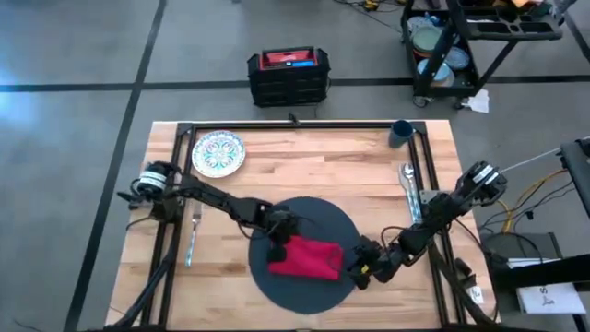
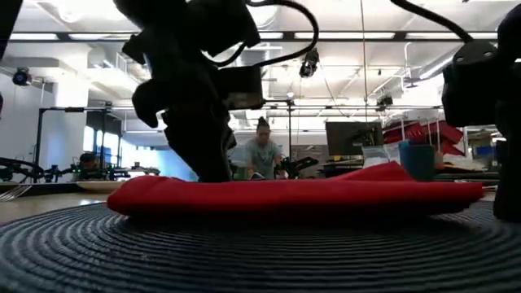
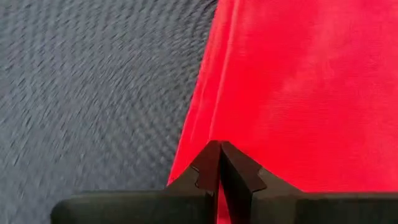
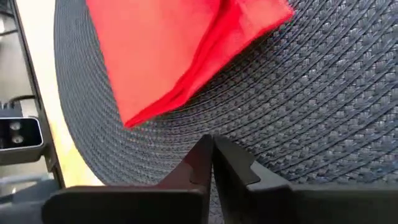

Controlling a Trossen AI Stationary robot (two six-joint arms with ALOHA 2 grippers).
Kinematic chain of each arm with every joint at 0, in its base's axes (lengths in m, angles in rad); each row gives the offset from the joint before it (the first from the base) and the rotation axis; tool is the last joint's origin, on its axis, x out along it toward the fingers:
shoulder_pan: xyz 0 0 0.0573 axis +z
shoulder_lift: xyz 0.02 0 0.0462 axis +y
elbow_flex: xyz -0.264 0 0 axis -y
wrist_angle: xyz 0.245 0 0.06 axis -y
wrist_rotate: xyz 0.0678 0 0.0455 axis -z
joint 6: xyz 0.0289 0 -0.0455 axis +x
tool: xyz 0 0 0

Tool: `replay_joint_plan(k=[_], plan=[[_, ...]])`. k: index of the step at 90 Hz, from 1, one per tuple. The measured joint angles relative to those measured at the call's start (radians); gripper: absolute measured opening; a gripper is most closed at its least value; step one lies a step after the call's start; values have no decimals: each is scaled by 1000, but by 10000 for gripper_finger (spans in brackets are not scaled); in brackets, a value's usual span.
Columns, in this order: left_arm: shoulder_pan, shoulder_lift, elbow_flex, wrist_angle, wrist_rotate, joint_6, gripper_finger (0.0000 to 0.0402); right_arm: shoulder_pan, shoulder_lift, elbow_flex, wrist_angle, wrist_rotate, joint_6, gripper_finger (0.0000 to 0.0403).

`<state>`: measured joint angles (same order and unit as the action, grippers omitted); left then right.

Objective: Set table place
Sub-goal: Fold the red napkin on the table

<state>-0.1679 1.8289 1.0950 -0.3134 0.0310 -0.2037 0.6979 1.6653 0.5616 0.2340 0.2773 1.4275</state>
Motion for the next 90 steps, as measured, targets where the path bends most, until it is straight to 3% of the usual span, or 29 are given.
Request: replay_joint_plan(k=[29,42,56,71,90], plan=[[73,-150,13,-170,-133,162,0,0,1,0,-8,-18,23,0],[138,-150,-67,-192,-9,161,0,0,-2,-1,1,-25,23,0],[146,-145,-125,-156,55,121,0,-6,-8,-2,-1,-27,21,0],[111,-145,-176,-126,132,23,0,-68,-10,-2,-38,-61,38,0],[13,-145,-223,-35,196,-131,0,-163,-11,-11,-37,-119,-62,0]])
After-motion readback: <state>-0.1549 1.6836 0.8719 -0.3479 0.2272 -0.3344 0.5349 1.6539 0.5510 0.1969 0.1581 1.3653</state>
